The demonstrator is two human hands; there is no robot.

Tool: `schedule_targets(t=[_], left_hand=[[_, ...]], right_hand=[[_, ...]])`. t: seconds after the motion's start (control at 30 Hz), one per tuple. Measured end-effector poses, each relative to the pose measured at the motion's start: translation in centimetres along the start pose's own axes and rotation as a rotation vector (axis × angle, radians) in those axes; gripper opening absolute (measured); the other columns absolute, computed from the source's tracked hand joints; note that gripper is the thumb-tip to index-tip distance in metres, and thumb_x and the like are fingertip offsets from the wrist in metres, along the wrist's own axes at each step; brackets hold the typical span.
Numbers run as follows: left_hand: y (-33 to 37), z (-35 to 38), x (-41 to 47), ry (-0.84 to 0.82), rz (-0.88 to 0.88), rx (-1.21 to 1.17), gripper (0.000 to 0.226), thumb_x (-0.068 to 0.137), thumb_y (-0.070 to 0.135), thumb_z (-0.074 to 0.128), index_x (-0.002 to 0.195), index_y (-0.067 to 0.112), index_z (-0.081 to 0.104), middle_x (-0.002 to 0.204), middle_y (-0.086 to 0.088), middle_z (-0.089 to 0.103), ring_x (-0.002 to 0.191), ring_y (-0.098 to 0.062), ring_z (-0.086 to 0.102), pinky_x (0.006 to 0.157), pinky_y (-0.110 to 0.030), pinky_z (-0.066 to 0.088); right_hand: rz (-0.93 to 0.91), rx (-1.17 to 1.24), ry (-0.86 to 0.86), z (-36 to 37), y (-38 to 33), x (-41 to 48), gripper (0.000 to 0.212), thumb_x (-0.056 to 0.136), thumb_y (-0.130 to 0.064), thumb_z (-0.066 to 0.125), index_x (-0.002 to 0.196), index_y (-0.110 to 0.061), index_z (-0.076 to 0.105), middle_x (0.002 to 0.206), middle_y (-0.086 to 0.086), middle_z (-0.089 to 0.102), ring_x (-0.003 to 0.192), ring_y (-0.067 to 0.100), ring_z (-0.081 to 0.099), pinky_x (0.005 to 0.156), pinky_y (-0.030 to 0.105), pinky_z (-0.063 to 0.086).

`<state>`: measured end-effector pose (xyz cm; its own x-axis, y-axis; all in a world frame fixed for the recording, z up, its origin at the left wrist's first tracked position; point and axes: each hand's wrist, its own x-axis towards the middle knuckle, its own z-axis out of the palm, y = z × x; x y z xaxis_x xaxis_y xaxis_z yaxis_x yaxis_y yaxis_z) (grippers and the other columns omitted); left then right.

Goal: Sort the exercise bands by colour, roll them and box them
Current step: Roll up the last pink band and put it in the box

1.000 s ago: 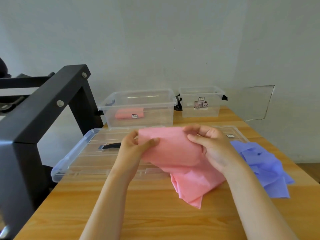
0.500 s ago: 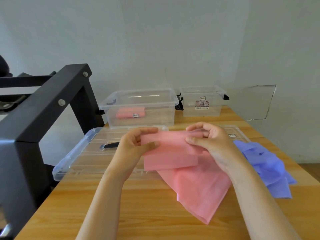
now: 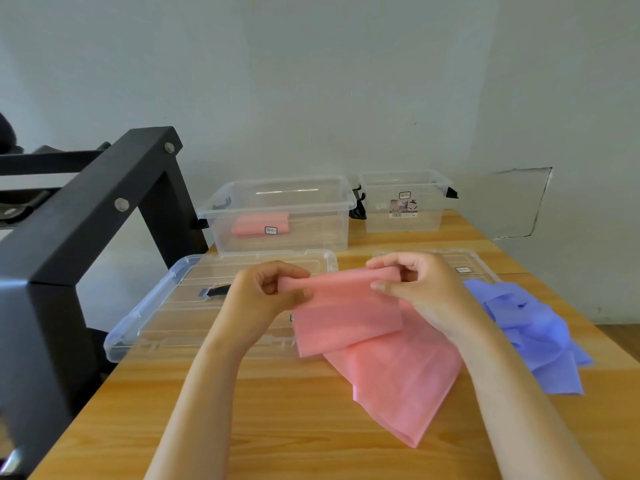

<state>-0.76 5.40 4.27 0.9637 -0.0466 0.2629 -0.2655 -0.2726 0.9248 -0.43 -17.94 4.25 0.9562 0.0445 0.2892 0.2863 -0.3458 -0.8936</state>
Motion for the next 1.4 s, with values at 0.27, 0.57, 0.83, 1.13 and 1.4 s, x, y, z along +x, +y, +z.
schedule_targets(t=[0.27,0.57,0.83,1.13,1.4], left_hand=[[0.0,-0.3,0.0,0.003,0.043,0.071,0.017,0.085,0.018,0.072,0.068,0.017,0.071,0.068,0.016,0.061,0.059,0.005,0.052,0.061,-0.008,0.041],[0.7,-0.8,-0.6,-0.128,-0.008,-0.059,0.02,0.089,0.017,0.064,0.073,0.007,0.066,0.064,0.004,0.062,0.062,-0.006,0.059,0.064,-0.017,0.052],[0.9,-0.6,-0.8,-0.139,-0.044,-0.153,0.016,0.075,0.019,0.072,0.08,0.005,0.065,0.065,0.001,0.064,0.062,-0.008,0.06,0.063,-0.019,0.051],[0.8,-1.3,-0.8,-0.17,-0.025,-0.243,0.017,0.075,0.016,0.07,0.089,0.01,0.062,0.075,-0.005,0.064,0.071,-0.016,0.061,0.061,-0.021,0.052],[0.5,-1.6,-0.7,-0.106,-0.022,-0.11,0.017,0.081,0.002,0.072,0.094,0.011,0.066,0.077,-0.002,0.07,0.072,-0.011,0.067,0.068,-0.017,0.053]], right_hand=[[-0.043,-0.124,-0.046,-0.8,0.3,0.0,0.023,0.087,-0.034,0.069,0.073,-0.016,0.072,0.077,0.0,0.059,0.061,0.006,0.045,0.059,0.019,0.033],[-0.04,0.026,-0.098,-1.2,0.8,0.1,0.096,0.067,-0.081,0.057,0.082,0.014,0.052,0.074,0.004,0.046,0.069,0.018,0.042,0.071,0.034,0.031],[-0.08,0.157,-0.052,-0.3,0.4,0.0,0.016,0.092,-0.037,0.063,0.095,-0.024,0.072,0.09,0.037,0.058,0.075,0.021,0.05,0.076,0.037,0.037],[-0.045,0.297,-0.077,-0.6,-0.2,-0.3,0.018,0.089,-0.023,0.064,0.074,-0.023,0.072,0.072,0.0,0.065,0.068,0.008,0.055,0.063,0.019,0.042],[-0.006,0.256,-0.116,-1.1,-0.2,-0.4,0.013,0.079,-0.01,0.075,0.087,-0.017,0.068,0.078,0.013,0.071,0.068,0.016,0.062,0.065,0.024,0.047]])
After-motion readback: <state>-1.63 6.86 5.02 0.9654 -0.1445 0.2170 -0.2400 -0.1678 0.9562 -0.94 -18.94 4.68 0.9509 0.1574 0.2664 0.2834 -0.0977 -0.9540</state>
